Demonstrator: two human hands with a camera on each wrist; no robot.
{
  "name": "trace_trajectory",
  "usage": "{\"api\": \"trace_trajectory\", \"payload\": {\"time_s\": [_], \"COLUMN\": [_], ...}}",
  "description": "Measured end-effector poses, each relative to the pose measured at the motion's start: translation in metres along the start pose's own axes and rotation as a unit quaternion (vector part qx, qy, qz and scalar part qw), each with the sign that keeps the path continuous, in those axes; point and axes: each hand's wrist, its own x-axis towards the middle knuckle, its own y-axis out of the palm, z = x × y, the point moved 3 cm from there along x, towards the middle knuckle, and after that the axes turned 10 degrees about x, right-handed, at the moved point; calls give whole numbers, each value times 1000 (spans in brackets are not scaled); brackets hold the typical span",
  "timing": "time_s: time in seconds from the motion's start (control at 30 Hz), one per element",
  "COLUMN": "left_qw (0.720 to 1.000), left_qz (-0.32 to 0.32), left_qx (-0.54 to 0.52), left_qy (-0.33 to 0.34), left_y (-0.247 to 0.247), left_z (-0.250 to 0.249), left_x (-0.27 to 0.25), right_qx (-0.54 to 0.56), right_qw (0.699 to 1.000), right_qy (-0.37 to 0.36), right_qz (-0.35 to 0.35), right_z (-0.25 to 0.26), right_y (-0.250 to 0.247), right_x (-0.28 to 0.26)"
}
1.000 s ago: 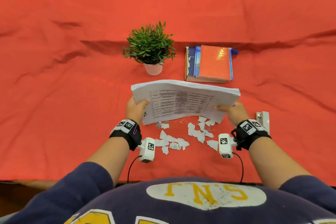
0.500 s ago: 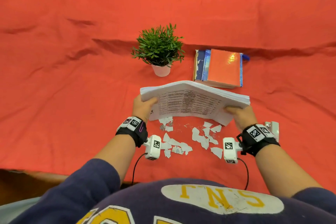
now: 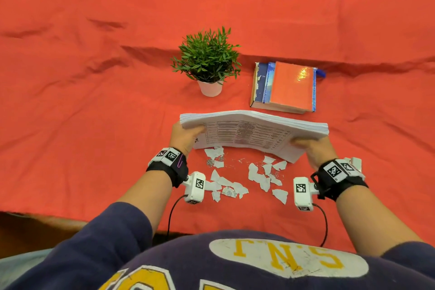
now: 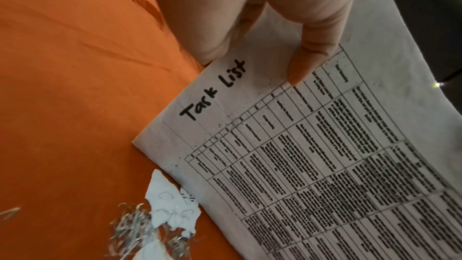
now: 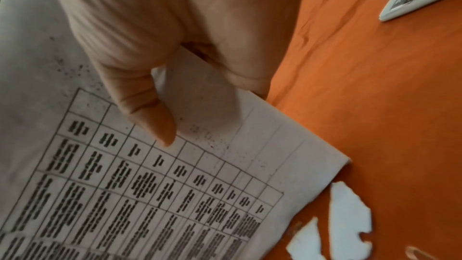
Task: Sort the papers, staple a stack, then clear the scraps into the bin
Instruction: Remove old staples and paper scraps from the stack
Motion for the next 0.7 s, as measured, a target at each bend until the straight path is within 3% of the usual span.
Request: {"api": "trace_trajectory", "payload": {"time_s": [0.23, 0.57, 0.7], "left_qw": [1000, 1000, 999], "left_qz": [2, 25, 26], "left_qx": [-3, 11, 45], "left_qy": [14, -15, -3], "left_y": [2, 6, 8], "left_z": [-5, 1, -17], "left_x": [-1, -1, 1], "right_qx": [-12, -3, -1], "right_qw": [1000, 1000, 999], "right_qy": [0, 24, 30], "right_qz": [-1, -18, -29], "right_z": [1, -6, -1], "right_y": [3, 4, 0], "right_x": [0, 3, 12]}}
